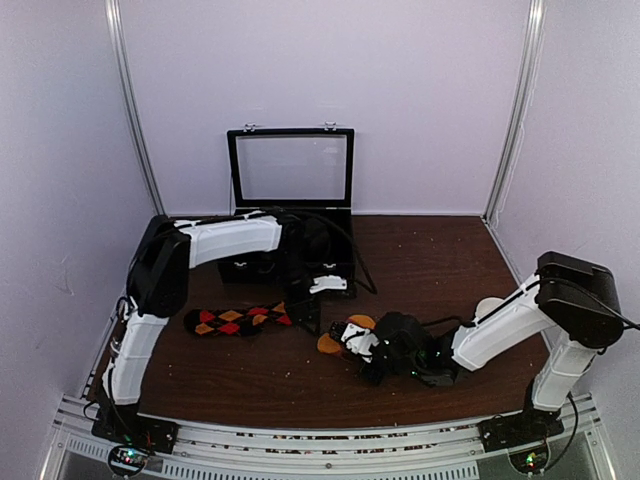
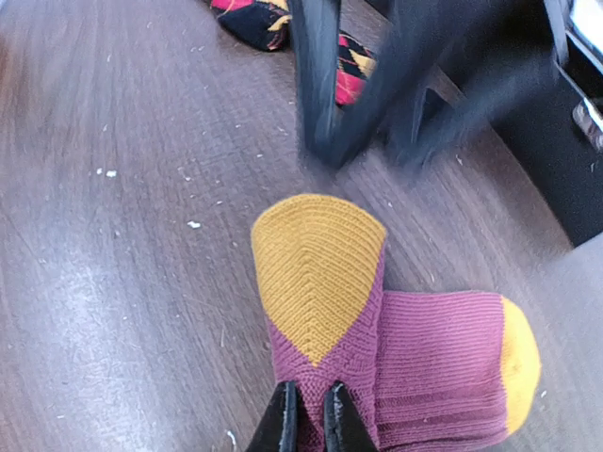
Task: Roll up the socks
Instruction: Roll the sock at the center of the board.
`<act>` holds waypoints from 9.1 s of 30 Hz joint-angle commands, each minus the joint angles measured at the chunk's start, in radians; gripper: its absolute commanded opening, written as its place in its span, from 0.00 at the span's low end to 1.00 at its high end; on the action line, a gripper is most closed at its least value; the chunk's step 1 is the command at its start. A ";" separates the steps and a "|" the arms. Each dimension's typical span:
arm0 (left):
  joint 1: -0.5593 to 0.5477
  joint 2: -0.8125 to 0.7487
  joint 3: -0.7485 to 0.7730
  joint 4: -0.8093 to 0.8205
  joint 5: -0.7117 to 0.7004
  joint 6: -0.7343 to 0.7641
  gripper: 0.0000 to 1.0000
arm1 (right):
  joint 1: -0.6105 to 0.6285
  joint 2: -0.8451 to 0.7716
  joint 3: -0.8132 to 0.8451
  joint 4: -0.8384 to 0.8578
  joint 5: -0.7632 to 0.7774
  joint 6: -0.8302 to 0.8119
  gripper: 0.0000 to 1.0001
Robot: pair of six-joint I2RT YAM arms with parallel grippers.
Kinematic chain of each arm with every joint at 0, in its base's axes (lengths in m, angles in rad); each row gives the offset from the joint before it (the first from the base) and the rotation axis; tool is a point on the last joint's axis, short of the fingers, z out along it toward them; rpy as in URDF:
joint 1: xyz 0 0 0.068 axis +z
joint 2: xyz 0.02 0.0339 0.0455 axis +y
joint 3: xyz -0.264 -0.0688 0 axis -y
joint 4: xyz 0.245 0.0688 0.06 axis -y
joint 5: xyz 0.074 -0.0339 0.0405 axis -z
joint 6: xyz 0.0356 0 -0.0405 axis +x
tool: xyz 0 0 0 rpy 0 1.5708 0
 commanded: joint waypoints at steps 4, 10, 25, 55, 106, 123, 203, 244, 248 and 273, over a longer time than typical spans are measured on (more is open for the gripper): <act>0.049 -0.271 -0.187 0.256 0.022 -0.012 0.52 | -0.113 -0.003 -0.081 -0.077 -0.275 0.240 0.02; 0.008 -0.304 -0.271 0.212 0.138 0.161 0.51 | -0.243 0.041 -0.104 -0.002 -0.481 0.407 0.00; -0.123 -0.190 -0.235 0.372 -0.054 0.260 0.53 | -0.403 0.165 -0.136 0.024 -0.620 0.574 0.00; -0.157 0.077 0.004 0.128 -0.100 0.313 0.08 | -0.372 0.114 -0.173 0.107 -0.622 0.524 0.23; -0.090 0.355 0.360 -0.340 -0.033 0.023 0.01 | 0.170 -0.202 0.010 -0.262 -0.001 -0.161 0.42; -0.090 0.352 0.352 -0.337 -0.016 0.047 0.02 | 0.070 -0.038 0.135 -0.229 0.020 -0.298 0.40; -0.140 0.031 -0.136 0.205 -0.163 0.231 0.32 | -0.397 0.211 -0.050 0.023 -0.760 0.642 0.32; -0.080 0.315 0.301 -0.241 0.042 -0.006 0.20 | -0.108 -0.616 -0.478 -0.011 0.233 0.805 1.00; -0.080 0.359 0.356 -0.297 0.043 -0.032 0.19 | -0.097 -0.706 -0.522 0.127 0.166 0.635 1.00; -0.072 0.419 0.397 -0.366 0.213 -0.069 0.21 | 0.055 -0.138 0.004 -0.180 -0.068 -0.367 0.39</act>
